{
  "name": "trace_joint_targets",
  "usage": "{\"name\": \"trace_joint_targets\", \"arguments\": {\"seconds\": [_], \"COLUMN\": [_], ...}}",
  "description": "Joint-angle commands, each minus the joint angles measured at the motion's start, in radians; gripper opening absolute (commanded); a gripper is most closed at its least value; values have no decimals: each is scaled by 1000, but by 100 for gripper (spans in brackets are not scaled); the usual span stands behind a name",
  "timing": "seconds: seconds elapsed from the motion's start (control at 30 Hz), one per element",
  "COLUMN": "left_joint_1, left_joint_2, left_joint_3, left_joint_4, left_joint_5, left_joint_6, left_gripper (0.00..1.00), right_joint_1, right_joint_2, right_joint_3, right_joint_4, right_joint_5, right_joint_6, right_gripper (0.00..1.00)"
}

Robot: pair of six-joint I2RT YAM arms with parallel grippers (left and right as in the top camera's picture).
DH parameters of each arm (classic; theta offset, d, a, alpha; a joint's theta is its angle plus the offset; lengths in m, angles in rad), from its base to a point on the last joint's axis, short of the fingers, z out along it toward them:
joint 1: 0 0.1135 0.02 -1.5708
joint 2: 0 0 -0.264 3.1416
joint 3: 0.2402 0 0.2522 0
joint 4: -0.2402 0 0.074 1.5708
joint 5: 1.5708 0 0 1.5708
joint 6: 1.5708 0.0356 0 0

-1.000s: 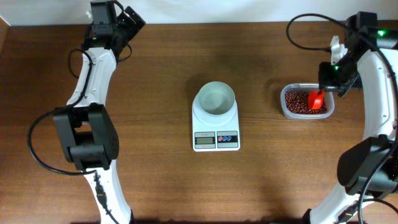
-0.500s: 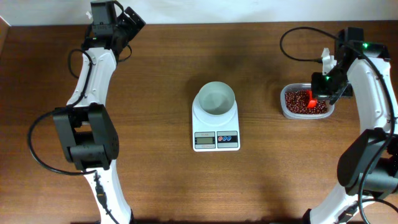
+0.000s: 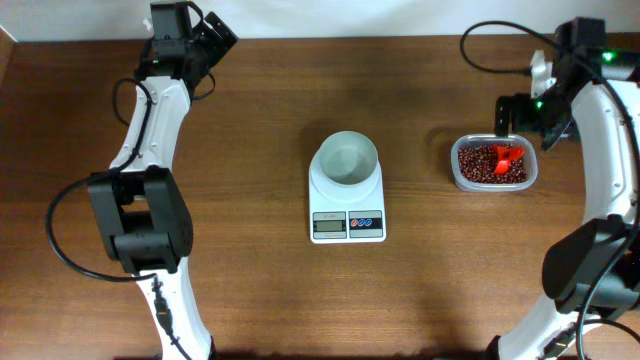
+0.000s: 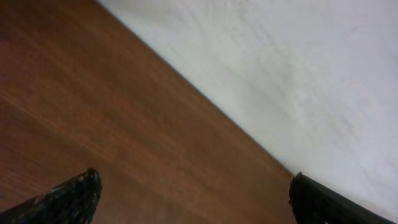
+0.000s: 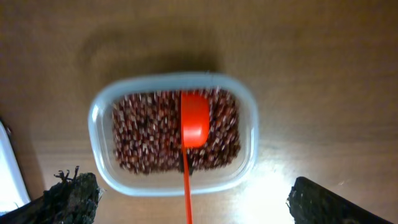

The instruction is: Scoop item into bowl and weigh 50g on scale

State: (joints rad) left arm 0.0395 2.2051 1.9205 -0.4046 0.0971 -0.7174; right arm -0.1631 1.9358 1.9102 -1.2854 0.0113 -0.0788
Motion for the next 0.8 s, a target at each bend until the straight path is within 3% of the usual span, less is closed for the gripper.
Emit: {"name": "trace_joint_targets", "arguments": {"seconds": [0.0,0.13,0.23,0.33,0.4,0.47,0.53,0.6,0.67,0.7,0.77], "left_joint_1": [0,-1,-18,-62,-98,-141,-195,-254,-300,-312,-325], "left_joint_2": [7,7,-13,-60,-64,-66,-73,-82,-81,-81,-81], "left_joint_3": [3,3,19,155,249,318,346,347,347,347,347], "left_joint_4": [-13,-89,-202,-444,-631,-833,-1014,-1099,-1086,-1059,-990], "left_joint_5": [130,248,307,275,169,168,168,167,166,161,138], "left_joint_6": [150,200,309,549,595,663,813,929,941,941,940], "left_gripper": [99,99,99,99,99,99,99,99,99,96,58], "right_joint_1": [-1,-1,-1,-1,-1,-1,-1,-1,-1,-1,-1], "right_joint_2": [5,5,5,5,5,5,5,5,5,5,5], "right_joint_3": [33,27,27,27,27,27,27,27,27,27,27], "right_joint_4": [3,3,3,3,3,3,3,3,3,3,3], "right_joint_5": [8,8,8,8,8,8,8,8,8,8,8], "right_joint_6": [4,4,4,4,4,4,4,4,4,4,4], "right_gripper": [99,99,99,99,99,99,99,99,99,99,99]}}
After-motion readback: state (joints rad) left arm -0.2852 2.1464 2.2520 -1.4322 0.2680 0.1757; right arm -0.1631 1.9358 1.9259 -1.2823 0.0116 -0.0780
